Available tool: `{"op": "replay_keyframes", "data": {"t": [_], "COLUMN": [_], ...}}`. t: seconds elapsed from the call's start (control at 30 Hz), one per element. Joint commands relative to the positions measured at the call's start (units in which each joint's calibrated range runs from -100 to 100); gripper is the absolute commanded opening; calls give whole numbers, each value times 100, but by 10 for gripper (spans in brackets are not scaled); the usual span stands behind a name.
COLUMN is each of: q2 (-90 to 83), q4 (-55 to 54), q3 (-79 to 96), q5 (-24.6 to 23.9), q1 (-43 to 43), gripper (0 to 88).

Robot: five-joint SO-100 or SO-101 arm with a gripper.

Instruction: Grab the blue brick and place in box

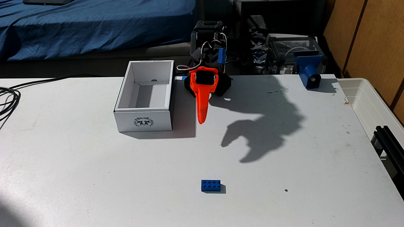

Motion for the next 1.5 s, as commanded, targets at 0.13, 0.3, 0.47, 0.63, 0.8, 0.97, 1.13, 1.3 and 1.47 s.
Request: {"op": "replay_keyframes", "data": {"t": [0.13, 0.3, 0.47, 0.63, 0.8, 0.97, 1.13, 1.3, 1.47], "q2": [-51, -51, -51, -51, -51, -51, -51, -51, -51], "q4": [9, 9, -43, -43, -43, -43, 35, 379, 629], "q3": [-17, -17, 1, 1, 1, 1, -88, -416, -1037], "q5": [29, 29, 29, 29, 29, 34, 39, 50, 345], "q1": [23, 23, 15, 15, 15, 30, 67, 75, 424], "gripper": [189, 189, 189, 189, 189, 189, 192, 192, 196]}}
